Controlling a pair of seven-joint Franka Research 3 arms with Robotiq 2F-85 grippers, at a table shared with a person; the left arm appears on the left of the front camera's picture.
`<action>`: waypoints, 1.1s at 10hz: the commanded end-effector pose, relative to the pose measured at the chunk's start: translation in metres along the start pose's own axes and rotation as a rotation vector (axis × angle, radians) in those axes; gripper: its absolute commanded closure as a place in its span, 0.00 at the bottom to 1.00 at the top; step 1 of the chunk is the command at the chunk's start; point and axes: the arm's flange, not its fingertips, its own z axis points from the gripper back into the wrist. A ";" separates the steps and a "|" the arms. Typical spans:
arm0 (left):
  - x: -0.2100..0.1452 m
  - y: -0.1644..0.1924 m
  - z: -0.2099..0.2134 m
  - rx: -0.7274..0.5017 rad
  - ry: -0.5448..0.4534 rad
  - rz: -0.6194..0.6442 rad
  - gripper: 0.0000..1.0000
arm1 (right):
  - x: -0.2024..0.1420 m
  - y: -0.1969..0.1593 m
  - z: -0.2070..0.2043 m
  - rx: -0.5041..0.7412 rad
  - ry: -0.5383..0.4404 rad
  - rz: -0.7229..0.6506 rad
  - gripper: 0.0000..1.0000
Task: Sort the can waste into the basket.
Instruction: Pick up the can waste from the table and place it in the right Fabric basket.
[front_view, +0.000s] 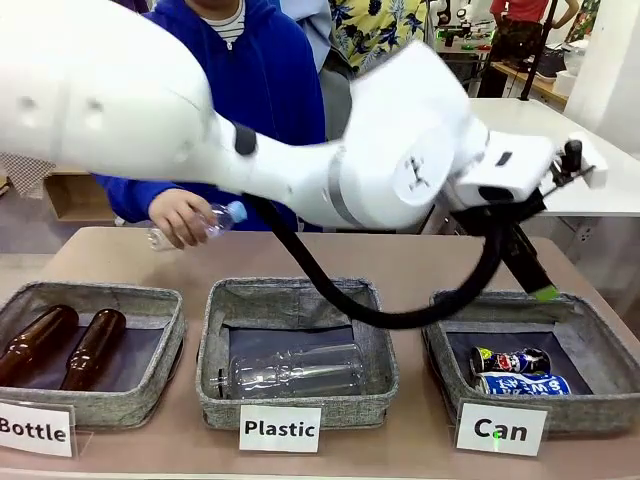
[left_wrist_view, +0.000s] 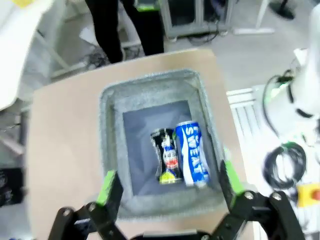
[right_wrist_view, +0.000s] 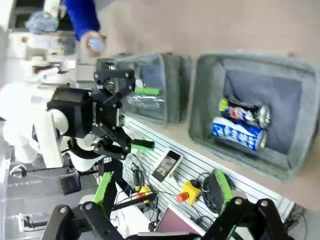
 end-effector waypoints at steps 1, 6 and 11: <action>-0.014 -0.018 0.050 0.050 -0.002 -0.008 0.00 | 0.015 0.013 -0.030 0.042 0.040 0.072 0.00; -0.017 -0.016 0.030 0.063 -0.073 -0.038 0.00 | -0.016 -0.021 0.014 0.049 -0.112 -0.007 0.00; -0.010 -0.015 0.010 0.038 -0.043 -0.049 0.00 | -0.042 -0.049 0.038 0.043 -0.195 -0.076 0.00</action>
